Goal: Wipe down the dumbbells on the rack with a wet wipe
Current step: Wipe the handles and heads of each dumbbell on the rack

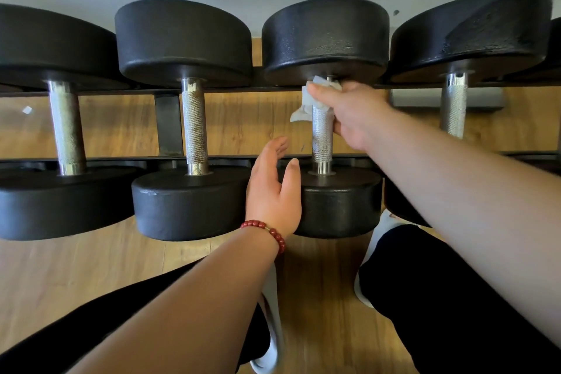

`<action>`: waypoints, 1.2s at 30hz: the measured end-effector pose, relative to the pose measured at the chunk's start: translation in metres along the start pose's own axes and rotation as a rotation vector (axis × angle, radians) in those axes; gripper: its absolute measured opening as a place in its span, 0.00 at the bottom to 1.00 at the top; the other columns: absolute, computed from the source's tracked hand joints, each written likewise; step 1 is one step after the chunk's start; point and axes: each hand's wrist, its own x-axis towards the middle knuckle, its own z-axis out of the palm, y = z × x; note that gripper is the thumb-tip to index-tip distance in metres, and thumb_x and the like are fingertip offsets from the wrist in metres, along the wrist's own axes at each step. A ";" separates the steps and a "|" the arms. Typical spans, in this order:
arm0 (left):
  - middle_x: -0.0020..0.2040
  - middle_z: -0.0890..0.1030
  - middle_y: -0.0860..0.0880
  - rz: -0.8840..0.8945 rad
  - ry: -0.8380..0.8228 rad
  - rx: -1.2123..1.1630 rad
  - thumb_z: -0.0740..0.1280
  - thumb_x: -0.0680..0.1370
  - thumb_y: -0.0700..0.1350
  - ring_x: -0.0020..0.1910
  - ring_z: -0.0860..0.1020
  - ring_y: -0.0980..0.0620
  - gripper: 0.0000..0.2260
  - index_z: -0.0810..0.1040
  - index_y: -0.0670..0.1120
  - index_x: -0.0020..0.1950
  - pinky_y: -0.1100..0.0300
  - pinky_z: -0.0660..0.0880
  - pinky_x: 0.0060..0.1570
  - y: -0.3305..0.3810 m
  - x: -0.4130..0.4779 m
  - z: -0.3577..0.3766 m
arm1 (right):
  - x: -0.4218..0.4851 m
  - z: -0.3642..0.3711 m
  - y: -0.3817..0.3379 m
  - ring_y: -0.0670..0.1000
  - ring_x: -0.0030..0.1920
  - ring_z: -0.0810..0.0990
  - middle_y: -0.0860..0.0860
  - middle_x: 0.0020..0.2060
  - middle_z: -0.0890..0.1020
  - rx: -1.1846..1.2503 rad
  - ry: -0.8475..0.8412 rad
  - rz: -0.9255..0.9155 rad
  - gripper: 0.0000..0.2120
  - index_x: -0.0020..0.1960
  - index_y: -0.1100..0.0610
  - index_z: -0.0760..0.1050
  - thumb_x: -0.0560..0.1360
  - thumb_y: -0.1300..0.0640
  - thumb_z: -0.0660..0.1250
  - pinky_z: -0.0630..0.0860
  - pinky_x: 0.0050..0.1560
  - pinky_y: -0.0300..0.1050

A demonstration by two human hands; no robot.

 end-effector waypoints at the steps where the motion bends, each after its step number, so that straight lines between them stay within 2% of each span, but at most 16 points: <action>1: 0.68 0.72 0.57 -0.002 -0.003 -0.004 0.59 0.82 0.46 0.68 0.69 0.61 0.18 0.67 0.54 0.72 0.51 0.67 0.70 0.000 0.000 0.000 | -0.002 0.002 0.006 0.50 0.45 0.85 0.52 0.47 0.85 -0.007 0.030 -0.005 0.13 0.54 0.55 0.77 0.72 0.54 0.75 0.80 0.51 0.48; 6: 0.68 0.72 0.57 -0.008 -0.008 -0.007 0.60 0.82 0.47 0.68 0.69 0.61 0.18 0.68 0.54 0.71 0.51 0.67 0.70 0.000 0.000 0.000 | -0.025 -0.005 0.033 0.48 0.50 0.80 0.48 0.51 0.81 -0.260 0.073 0.020 0.22 0.63 0.53 0.75 0.71 0.50 0.75 0.75 0.49 0.43; 9: 0.68 0.72 0.57 -0.008 -0.003 -0.007 0.60 0.82 0.46 0.68 0.69 0.61 0.18 0.68 0.54 0.71 0.52 0.67 0.70 0.001 0.000 0.000 | -0.021 -0.003 0.025 0.44 0.44 0.80 0.46 0.46 0.81 -0.226 0.062 0.021 0.19 0.59 0.54 0.76 0.71 0.49 0.75 0.75 0.47 0.40; 11: 0.68 0.72 0.57 -0.009 -0.004 -0.011 0.60 0.82 0.46 0.68 0.69 0.61 0.18 0.67 0.54 0.72 0.52 0.67 0.70 0.001 0.000 0.000 | -0.016 -0.002 0.019 0.44 0.43 0.82 0.47 0.46 0.83 -0.191 0.056 0.002 0.17 0.57 0.54 0.76 0.71 0.50 0.75 0.77 0.49 0.41; 12: 0.68 0.72 0.57 -0.010 -0.005 -0.012 0.60 0.82 0.46 0.68 0.69 0.61 0.18 0.67 0.54 0.72 0.52 0.67 0.70 0.001 0.000 0.000 | -0.016 -0.002 0.019 0.44 0.44 0.82 0.47 0.47 0.83 -0.211 0.043 -0.016 0.18 0.58 0.54 0.76 0.72 0.49 0.74 0.76 0.46 0.40; 14: 0.69 0.72 0.57 -0.011 -0.006 -0.010 0.60 0.82 0.47 0.68 0.69 0.61 0.18 0.68 0.54 0.72 0.52 0.67 0.70 0.001 0.000 0.000 | -0.021 -0.007 0.023 0.45 0.48 0.80 0.45 0.49 0.81 -0.379 -0.001 -0.036 0.22 0.63 0.53 0.74 0.72 0.48 0.73 0.73 0.41 0.37; 16: 0.69 0.72 0.57 -0.017 -0.008 -0.008 0.60 0.82 0.47 0.68 0.69 0.61 0.18 0.68 0.54 0.71 0.52 0.67 0.70 0.000 0.000 0.000 | -0.027 -0.014 0.030 0.46 0.49 0.79 0.46 0.51 0.80 -0.591 -0.078 0.013 0.26 0.66 0.54 0.73 0.71 0.49 0.74 0.74 0.43 0.38; 19: 0.69 0.72 0.57 -0.018 -0.009 -0.009 0.60 0.82 0.47 0.68 0.69 0.61 0.18 0.68 0.54 0.71 0.51 0.67 0.70 -0.001 0.000 0.000 | -0.023 -0.021 0.023 0.48 0.48 0.81 0.49 0.49 0.81 -0.702 -0.191 0.078 0.23 0.60 0.56 0.74 0.69 0.49 0.75 0.79 0.45 0.41; 21: 0.68 0.72 0.57 -0.015 -0.008 -0.007 0.60 0.82 0.47 0.68 0.69 0.61 0.17 0.68 0.54 0.71 0.51 0.67 0.70 -0.001 0.001 0.000 | -0.013 -0.021 0.012 0.50 0.47 0.83 0.53 0.49 0.83 -0.538 -0.184 0.069 0.19 0.56 0.57 0.74 0.70 0.49 0.74 0.81 0.49 0.45; 23: 0.69 0.72 0.57 -0.017 -0.009 -0.004 0.60 0.82 0.47 0.68 0.69 0.60 0.18 0.67 0.54 0.72 0.51 0.68 0.70 -0.001 0.001 0.000 | -0.006 -0.016 0.003 0.53 0.47 0.85 0.57 0.51 0.84 -0.206 -0.132 0.051 0.18 0.57 0.60 0.74 0.73 0.51 0.73 0.81 0.51 0.47; 25: 0.69 0.72 0.57 -0.016 -0.011 -0.002 0.60 0.82 0.47 0.68 0.69 0.60 0.18 0.67 0.54 0.72 0.51 0.68 0.70 -0.001 0.001 0.000 | -0.003 -0.010 0.004 0.53 0.47 0.85 0.56 0.51 0.85 -0.074 -0.043 0.021 0.20 0.58 0.60 0.76 0.73 0.50 0.73 0.81 0.54 0.50; 27: 0.69 0.72 0.57 -0.015 -0.010 -0.010 0.60 0.82 0.47 0.68 0.69 0.61 0.18 0.67 0.54 0.72 0.51 0.67 0.70 0.000 0.000 0.000 | -0.008 -0.010 0.015 0.52 0.49 0.84 0.52 0.49 0.84 -0.184 -0.019 0.038 0.20 0.57 0.57 0.76 0.71 0.48 0.74 0.79 0.57 0.52; 29: 0.68 0.72 0.57 -0.014 -0.009 -0.016 0.60 0.82 0.46 0.68 0.69 0.61 0.17 0.68 0.55 0.71 0.51 0.67 0.71 -0.001 0.000 -0.001 | -0.019 -0.015 0.026 0.49 0.51 0.81 0.47 0.49 0.82 -0.433 -0.106 0.120 0.19 0.56 0.54 0.74 0.69 0.50 0.76 0.78 0.56 0.48; 31: 0.68 0.72 0.57 -0.019 -0.008 -0.013 0.60 0.82 0.46 0.68 0.69 0.61 0.17 0.68 0.55 0.71 0.51 0.67 0.71 0.000 0.000 0.000 | -0.024 -0.020 0.027 0.48 0.50 0.81 0.48 0.50 0.81 -0.580 -0.208 0.189 0.23 0.60 0.55 0.74 0.68 0.55 0.77 0.79 0.51 0.44; 34: 0.68 0.72 0.57 -0.018 -0.007 -0.011 0.60 0.82 0.47 0.68 0.69 0.61 0.17 0.68 0.55 0.71 0.51 0.67 0.70 0.000 0.000 -0.001 | -0.019 -0.019 0.016 0.49 0.49 0.82 0.51 0.51 0.82 -0.570 -0.232 0.172 0.22 0.59 0.55 0.73 0.68 0.55 0.77 0.81 0.50 0.44; 36: 0.69 0.72 0.57 -0.017 -0.006 -0.009 0.60 0.82 0.47 0.68 0.69 0.61 0.17 0.68 0.55 0.71 0.51 0.67 0.70 0.001 0.000 0.000 | -0.014 -0.016 0.014 0.51 0.50 0.83 0.53 0.53 0.83 -0.354 -0.159 0.126 0.22 0.59 0.57 0.74 0.69 0.54 0.76 0.80 0.54 0.48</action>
